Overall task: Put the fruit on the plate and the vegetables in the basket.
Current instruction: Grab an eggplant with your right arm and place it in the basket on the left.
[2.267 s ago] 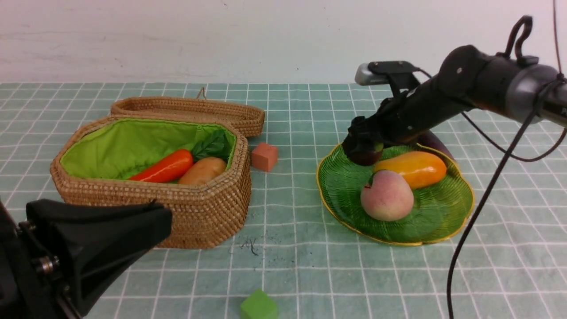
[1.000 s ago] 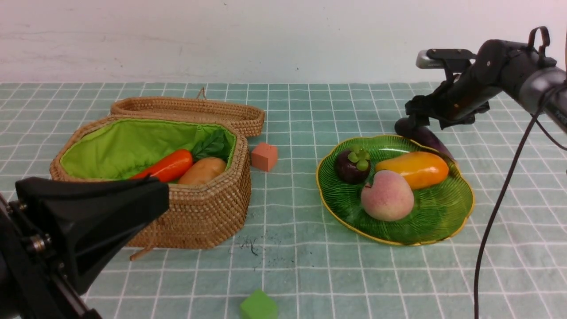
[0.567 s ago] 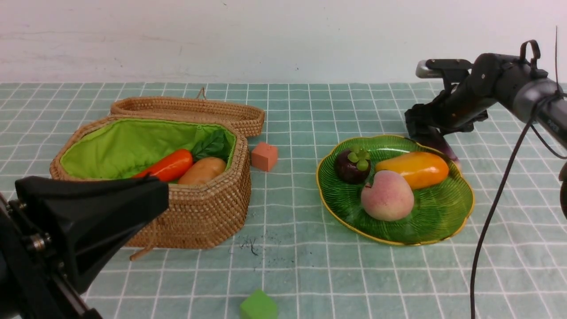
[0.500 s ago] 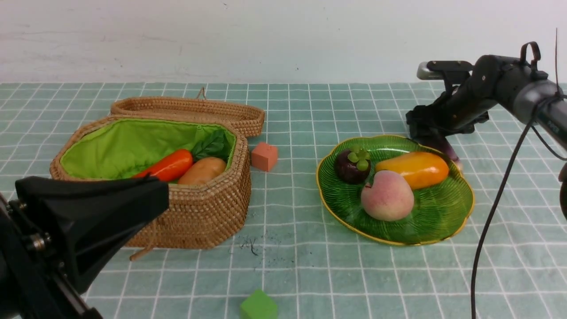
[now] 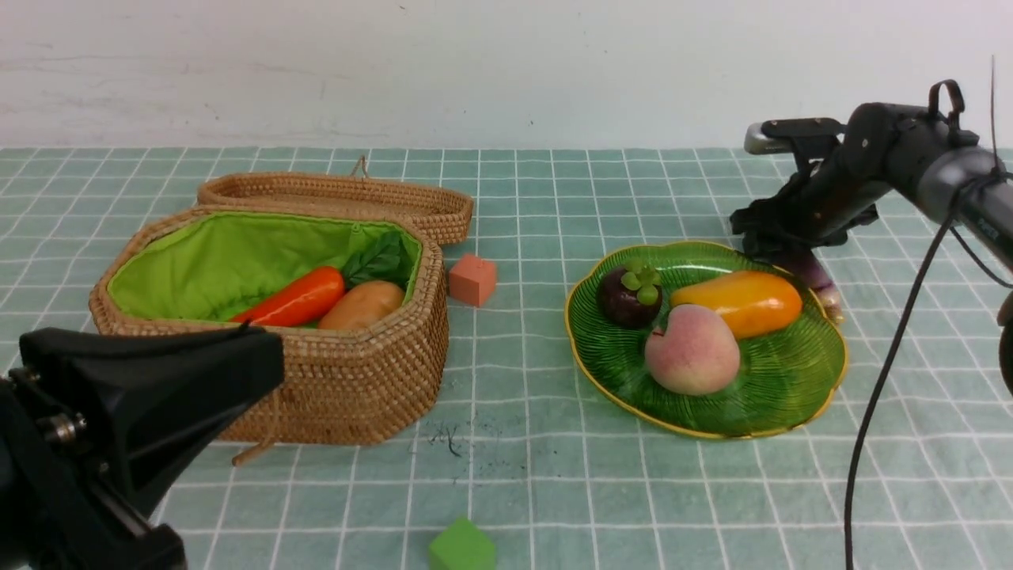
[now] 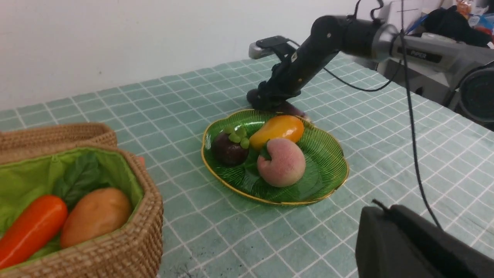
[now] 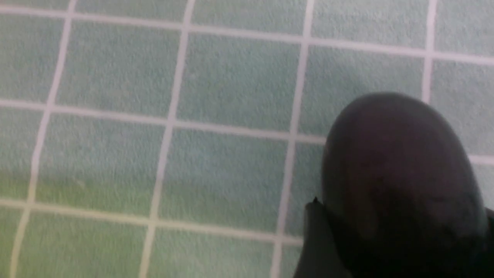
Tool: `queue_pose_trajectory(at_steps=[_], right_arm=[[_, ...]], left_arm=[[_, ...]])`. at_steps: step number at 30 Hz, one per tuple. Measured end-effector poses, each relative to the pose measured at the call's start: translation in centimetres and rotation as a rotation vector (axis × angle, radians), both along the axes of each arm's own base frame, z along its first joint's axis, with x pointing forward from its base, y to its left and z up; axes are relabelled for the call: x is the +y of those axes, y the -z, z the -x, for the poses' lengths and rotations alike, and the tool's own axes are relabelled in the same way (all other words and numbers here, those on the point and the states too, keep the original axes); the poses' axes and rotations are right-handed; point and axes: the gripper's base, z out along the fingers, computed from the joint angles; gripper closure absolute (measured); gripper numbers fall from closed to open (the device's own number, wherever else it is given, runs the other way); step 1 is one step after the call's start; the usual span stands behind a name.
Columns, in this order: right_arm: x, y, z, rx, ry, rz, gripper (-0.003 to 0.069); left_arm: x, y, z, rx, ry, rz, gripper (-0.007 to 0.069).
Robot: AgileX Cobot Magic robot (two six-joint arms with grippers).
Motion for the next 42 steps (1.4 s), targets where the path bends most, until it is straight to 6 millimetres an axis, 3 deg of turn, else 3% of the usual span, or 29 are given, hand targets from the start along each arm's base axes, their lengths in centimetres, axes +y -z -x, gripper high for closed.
queue_pose_trajectory(at_steps=[2,4,5,7,8,9,12,13,14,16,17,19,23,26,28,33,37,40,42], right_arm=[[0.0,-1.7,0.5,0.014,-0.008,0.003,0.0238],[0.4,-6.4,1.8,0.011,-0.03,-0.025,0.0238],[0.5,-6.4,1.8,0.019,-0.033,-0.029,0.0238],[2.0,-11.1,3.7,0.0,-0.084,-0.079,0.0238],[2.9,-12.8,4.5,-0.012,-0.119,-0.098,0.0238],[3.3,-13.1,4.6,-0.015,-0.134,-0.1,0.0238],[8.5,-17.8,7.5,-0.093,-0.313,-0.16,0.0238],[9.2,-18.0,7.7,-0.099,-0.337,-0.16,0.0238],[12.3,-19.1,8.7,-0.145,-0.443,-0.188,0.0238],[16.1,-19.9,9.8,-0.206,-0.564,-0.236,0.0238],[17.0,-20.0,10.1,-0.218,-0.585,-0.252,0.0238],[21.6,-20.2,11.4,-0.297,-0.735,-0.309,0.0238],[28.9,-19.3,13.7,-0.462,-0.947,-0.345,0.0238],[31.8,-18.0,14.2,-0.552,-1.001,-0.329,0.0238],[34.8,-16.1,14.5,-0.634,-1.017,-0.301,0.0238],[38.1,-12.8,14.6,-0.728,-1.004,-0.236,0.0238],[38.9,-11.6,14.5,-0.74,-0.987,-0.225,0.0234],[39.0,-11.2,14.5,-0.71,-0.979,-0.247,0.0172],[38.9,-11.0,14.7,-0.664,-0.982,-0.265,0.0048]], left_arm=[[0.1,0.1,-0.1,0.021,-0.016,0.001,0.062],[0.2,0.3,-0.1,0.051,-0.038,0.008,0.062],[0.2,0.3,-0.1,0.051,-0.038,0.008,0.062],[0.5,0.5,-0.3,0.087,-0.075,0.007,0.062],[0.6,0.6,-0.3,0.092,-0.091,0.001,0.062],[0.7,0.6,-0.4,0.096,-0.1,-0.003,0.062],[1.7,0.2,-0.8,0.088,-0.204,-0.045,0.062],[1.8,0.1,-0.8,0.087,-0.211,-0.047,0.062],[2.6,-0.4,-0.9,0.073,-0.274,-0.05,0.062],[3.6,-0.9,-0.9,0.062,-0.337,-0.034,0.0624],[3.7,-0.9,-0.9,0.062,-0.351,-0.032,0.0624],[5.0,-1.2,-0.7,0.064,-0.422,-0.001,0.0636],[6.5,-1.1,-0.3,0.091,-0.505,0.021,0.0637],[7.0,-1.1,-0.1,0.096,-0.52,0.028,0.0637],[7.1,-1.1,0.1,0.104,-0.514,0.034,0.0637],[6.8,-1.1,0.2,0.104,-0.476,0.024,0.0637],[6.7,-1.0,0.2,0.102,-0.464,0.013,0.0637],[6.7,-1.1,0.2,0.099,-0.459,0.012,0.0637],[6.6,-1.1,0.2,0.096,-0.451,0.016,0.0637]])
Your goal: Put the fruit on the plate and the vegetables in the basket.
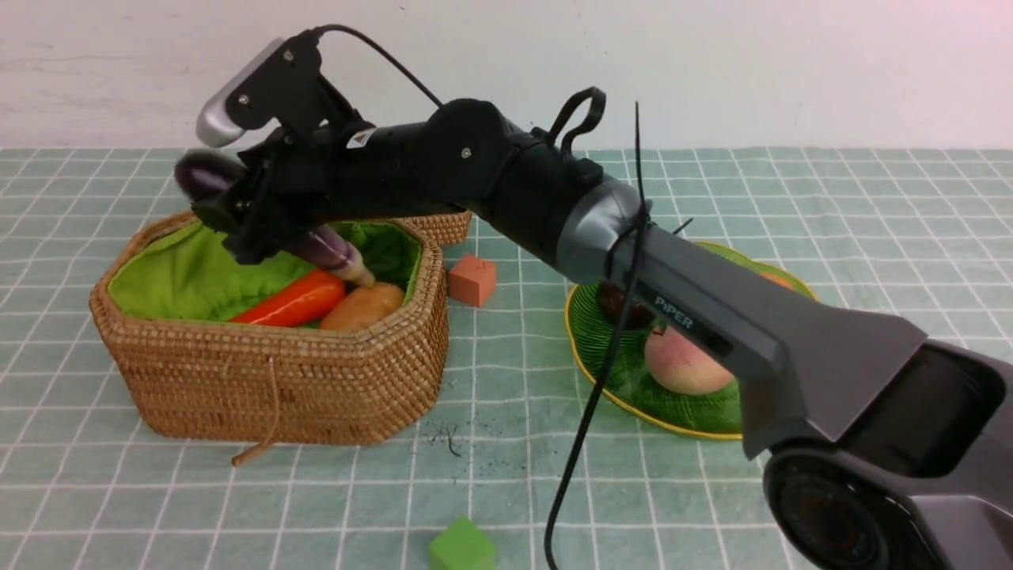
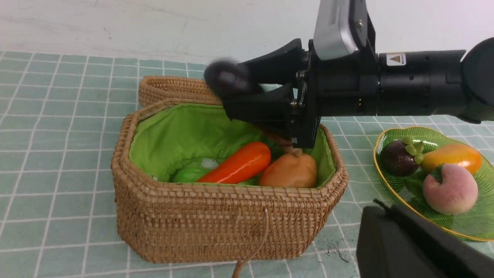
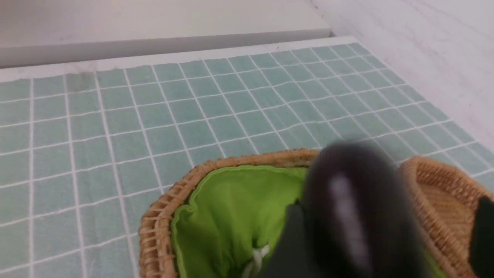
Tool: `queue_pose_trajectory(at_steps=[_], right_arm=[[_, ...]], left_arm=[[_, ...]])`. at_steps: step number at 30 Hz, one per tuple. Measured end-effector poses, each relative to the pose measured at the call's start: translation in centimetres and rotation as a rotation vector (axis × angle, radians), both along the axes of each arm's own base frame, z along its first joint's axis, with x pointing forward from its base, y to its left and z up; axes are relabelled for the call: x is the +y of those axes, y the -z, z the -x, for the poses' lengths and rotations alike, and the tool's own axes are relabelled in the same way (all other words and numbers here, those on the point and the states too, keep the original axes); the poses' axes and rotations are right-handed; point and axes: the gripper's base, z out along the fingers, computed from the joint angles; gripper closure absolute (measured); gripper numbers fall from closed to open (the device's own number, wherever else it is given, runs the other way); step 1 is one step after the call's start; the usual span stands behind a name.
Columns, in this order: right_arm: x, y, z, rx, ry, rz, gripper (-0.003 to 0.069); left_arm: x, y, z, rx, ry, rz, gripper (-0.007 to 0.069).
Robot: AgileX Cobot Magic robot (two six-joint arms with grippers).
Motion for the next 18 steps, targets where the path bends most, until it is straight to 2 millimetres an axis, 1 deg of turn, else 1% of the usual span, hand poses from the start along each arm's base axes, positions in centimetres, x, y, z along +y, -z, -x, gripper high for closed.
queue_pose_trajectory(at_steps=[2,4,7,8,9,10,11,12,13,14,15,16,17,18], right_arm=[[-0.1,0.0,0.2,0.022,-0.012,0.03,-0.0001],[-0.4,-0.1,0.5,0.032,-0.025,0.087,-0.0015],[-1.5,-1.5,1.4,0.075,-0.018,0.196,0.0011],[-2.1,-2.5,1.7,0.091,-0.005,0.206,0.003],[-3.0,-3.5,2.1,0.124,0.018,0.252,0.0069],[-3.3,-4.0,2.3,0.134,0.027,0.266,0.0076],[-5.2,-6.7,3.5,0.175,0.076,0.319,0.0165],[-6.4,-8.1,4.2,0.207,0.104,0.358,0.0218],[-7.2,-8.8,4.6,0.228,0.13,0.391,0.0265],[-7.4,-9.0,4.8,0.237,0.132,0.391,0.0277],[-8.3,-10.1,5.4,0.248,0.159,0.416,0.0326],[-9.9,-12.0,6.4,0.263,0.201,0.434,0.043],[-10.0,-12.3,6.5,0.262,0.204,0.428,0.0442],[-11.1,-13.7,7.1,0.262,0.237,0.423,0.0533]], left_arm=[[-0.1,-0.1,0.0,-0.006,0.01,0.005,0.0637],[-0.2,-0.1,0.0,-0.014,0.021,0.011,0.0637],[-0.3,-0.2,0.0,-0.021,0.032,0.016,0.0637],[-0.3,-0.2,0.0,-0.021,0.032,0.016,0.0637],[-0.3,-0.2,0.0,-0.022,0.033,0.017,0.0637],[-0.3,-0.2,0.0,-0.023,0.034,0.018,0.0637],[-0.4,-0.3,0.0,-0.026,0.039,0.021,0.0637],[-0.4,-0.3,0.1,-0.03,0.045,0.024,0.0637],[-0.5,-0.4,0.1,-0.036,0.053,0.028,0.0637],[-0.5,-0.4,0.1,-0.038,0.056,0.029,0.0637],[-0.6,-0.5,0.1,-0.044,0.066,0.034,0.0637],[-0.9,-0.6,0.1,-0.063,0.095,0.043,0.0637],[-0.9,-0.6,0.1,-0.066,0.1,0.042,0.0637],[-1.3,-0.5,0.2,-0.087,0.134,0.042,0.0637]])
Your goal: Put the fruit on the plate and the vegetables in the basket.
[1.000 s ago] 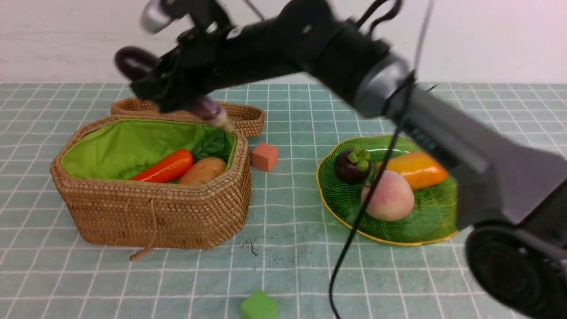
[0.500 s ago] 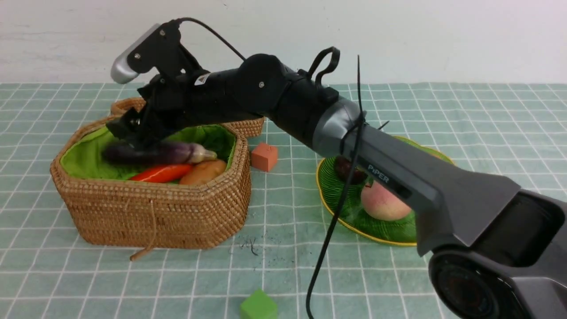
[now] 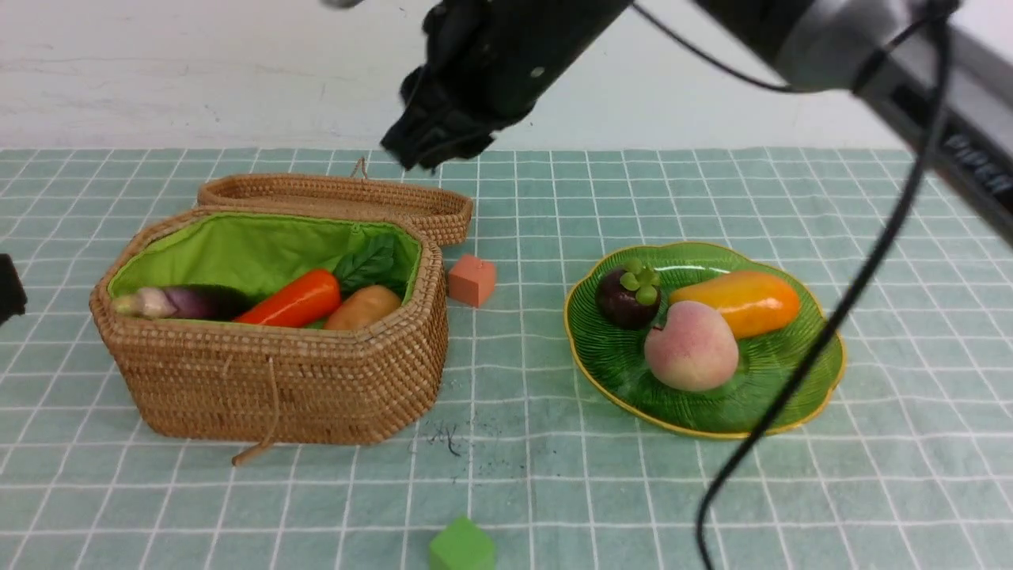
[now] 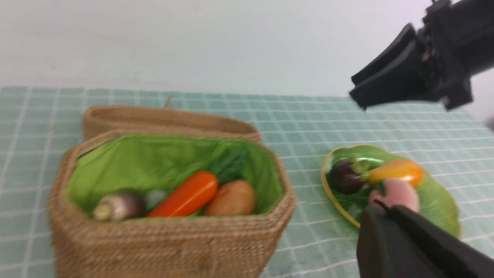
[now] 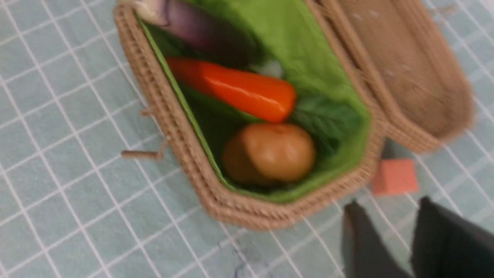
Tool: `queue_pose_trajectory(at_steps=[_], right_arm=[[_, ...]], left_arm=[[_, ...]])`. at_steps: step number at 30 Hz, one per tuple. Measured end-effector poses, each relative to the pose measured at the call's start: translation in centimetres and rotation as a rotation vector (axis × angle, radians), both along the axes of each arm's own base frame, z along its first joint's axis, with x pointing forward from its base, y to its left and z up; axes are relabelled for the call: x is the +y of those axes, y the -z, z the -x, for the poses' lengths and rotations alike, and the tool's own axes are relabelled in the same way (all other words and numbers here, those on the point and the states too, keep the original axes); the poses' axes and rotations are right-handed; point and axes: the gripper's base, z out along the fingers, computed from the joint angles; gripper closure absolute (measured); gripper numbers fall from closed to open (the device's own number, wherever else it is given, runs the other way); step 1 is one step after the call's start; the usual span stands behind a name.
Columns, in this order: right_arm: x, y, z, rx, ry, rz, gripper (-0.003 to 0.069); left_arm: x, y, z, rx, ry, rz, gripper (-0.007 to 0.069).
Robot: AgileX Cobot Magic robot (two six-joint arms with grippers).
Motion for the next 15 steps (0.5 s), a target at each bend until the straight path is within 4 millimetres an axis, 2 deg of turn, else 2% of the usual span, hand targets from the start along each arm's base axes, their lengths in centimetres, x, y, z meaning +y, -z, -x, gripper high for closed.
queue_pose_trajectory(at_steps=[1,2,3,6,7,9,10,13,15], right_arm=[[-0.3,-0.4,0.1,-0.006,0.011,0.001,0.0558],[-1.4,-1.7,0.7,-0.013,0.049,-0.018,0.0644],[-2.1,-2.4,1.1,-0.018,0.076,-0.024,0.0667],[-3.4,-3.2,1.7,-0.006,0.134,-0.036,0.0676],[-4.9,-3.7,2.6,0.013,0.189,-0.038,0.0676],[-6.9,-4.3,4.2,0.033,0.239,-0.041,0.0676],[-7.5,-4.0,4.6,0.053,0.258,-0.029,0.0676],[-10.6,-3.3,8.3,0.12,0.319,-0.008,0.0675],[-11.7,-2.6,9.9,0.159,0.347,-0.007,0.0674]], left_arm=[[-0.1,0.0,0.0,-0.006,0.011,-0.001,0.0637],[-0.6,0.4,0.1,-0.022,0.052,-0.002,0.0637],[-1.0,0.9,0.1,-0.024,0.079,-0.003,0.0637],[-1.5,1.9,0.1,-0.015,0.119,-0.005,0.0637],[-1.9,3.2,0.3,-0.001,0.165,-0.002,0.0637],[-2.1,4.3,0.7,-0.004,0.213,0.013,0.0637],[-2.1,4.8,1.0,-0.015,0.241,0.027,0.0637],[-1.6,6.0,2.0,-0.063,0.31,0.073,0.0637],[-1.2,6.5,2.4,-0.079,0.322,0.089,0.0637]])
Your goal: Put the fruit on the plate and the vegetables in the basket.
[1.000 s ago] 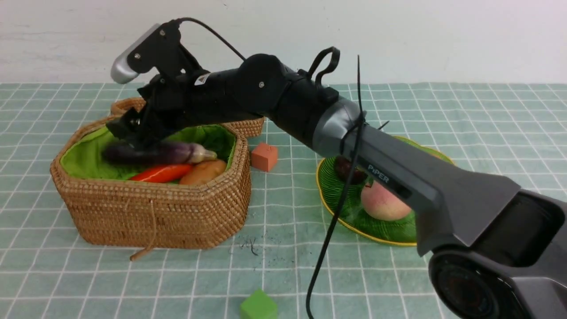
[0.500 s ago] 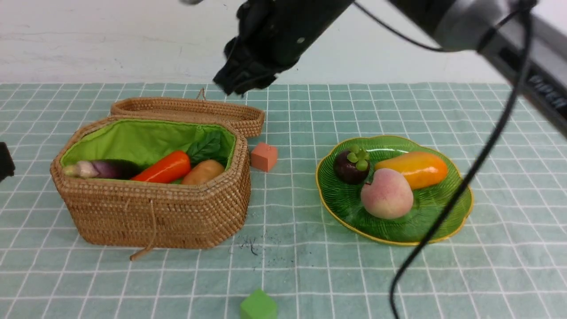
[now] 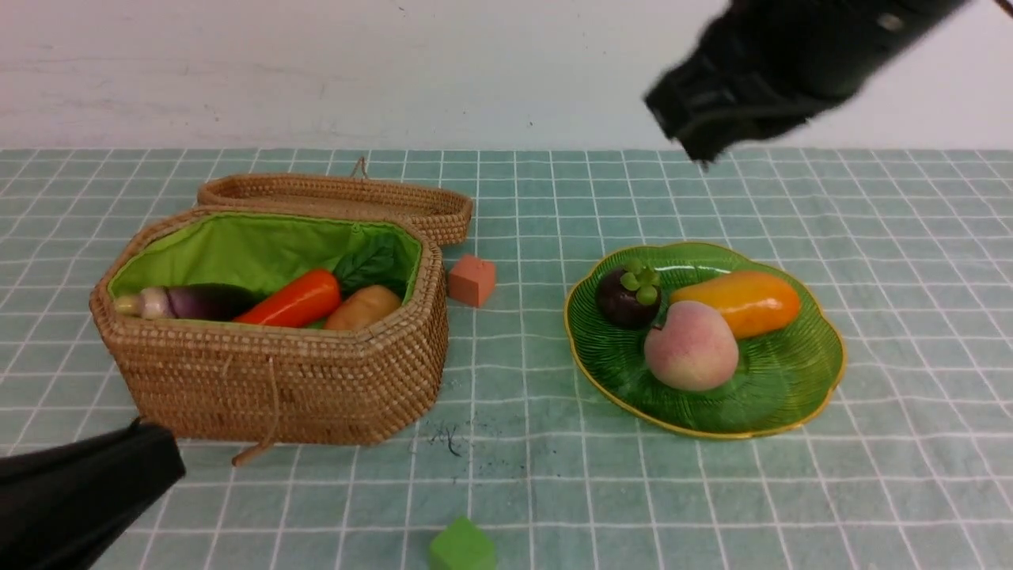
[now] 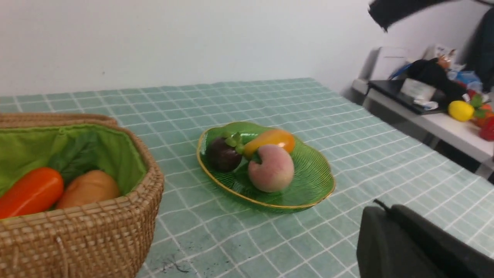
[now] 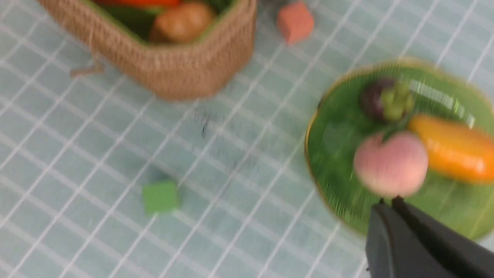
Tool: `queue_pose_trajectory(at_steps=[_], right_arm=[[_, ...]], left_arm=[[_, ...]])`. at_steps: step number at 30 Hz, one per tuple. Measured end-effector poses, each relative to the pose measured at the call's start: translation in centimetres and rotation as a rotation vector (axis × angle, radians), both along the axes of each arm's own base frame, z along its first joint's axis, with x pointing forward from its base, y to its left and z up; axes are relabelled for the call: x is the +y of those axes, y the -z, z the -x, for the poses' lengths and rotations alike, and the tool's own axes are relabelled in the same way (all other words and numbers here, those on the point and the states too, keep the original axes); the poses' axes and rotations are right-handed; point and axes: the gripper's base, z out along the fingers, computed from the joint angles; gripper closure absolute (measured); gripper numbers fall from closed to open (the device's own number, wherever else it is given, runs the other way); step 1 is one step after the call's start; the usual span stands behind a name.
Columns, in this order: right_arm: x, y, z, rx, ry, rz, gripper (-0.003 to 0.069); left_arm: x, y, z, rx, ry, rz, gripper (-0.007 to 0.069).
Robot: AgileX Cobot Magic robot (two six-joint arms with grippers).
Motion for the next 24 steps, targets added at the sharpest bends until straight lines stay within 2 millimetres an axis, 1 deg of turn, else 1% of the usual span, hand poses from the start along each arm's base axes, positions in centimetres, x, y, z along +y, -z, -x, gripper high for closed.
queue_pose_trajectory(at_steps=[3,4,5,6,7,10,14,17,20,24], right_arm=[[-2.3,1.9,3.3,0.082,0.069,-0.012,0.0673],[-3.0,2.5,4.3,0.106,0.095,-0.017,0.0671],[-3.5,2.9,4.9,0.119,0.11,-0.02,0.0671],[-4.4,3.6,6.3,0.143,0.142,-0.028,0.0669],[-5.1,4.3,7.2,0.161,0.16,-0.03,0.0668],[-6.7,4.8,9.5,0.169,0.188,-0.062,0.0666],[-8.0,4.9,11.5,0.153,0.188,-0.095,0.0665],[-8.9,4.4,12.7,0.122,0.185,-0.123,0.0662],[-9.5,3.9,13.5,0.093,0.181,-0.147,0.0662],[-9.9,3.6,14.1,0.073,0.179,-0.165,0.0657]], left_arm=[[0.7,0.6,0.4,-0.013,0.001,0.02,0.0637],[0.9,0.7,0.5,-0.018,0.0,0.028,0.0637],[1.0,0.7,0.6,-0.022,-0.001,0.035,0.0637],[1.2,0.6,0.7,-0.025,-0.003,0.04,0.0637],[1.3,0.6,0.7,-0.029,-0.006,0.042,0.0637],[1.3,0.7,0.7,-0.027,-0.011,0.04,0.0637],[1.4,0.7,0.7,-0.022,-0.018,0.036,0.0637],[1.4,0.8,0.6,-0.018,-0.025,0.032,0.0637],[1.5,0.9,0.6,-0.009,-0.039,0.022,0.0637],[1.7,1.0,0.4,0.002,-0.057,0.011,0.0637]])
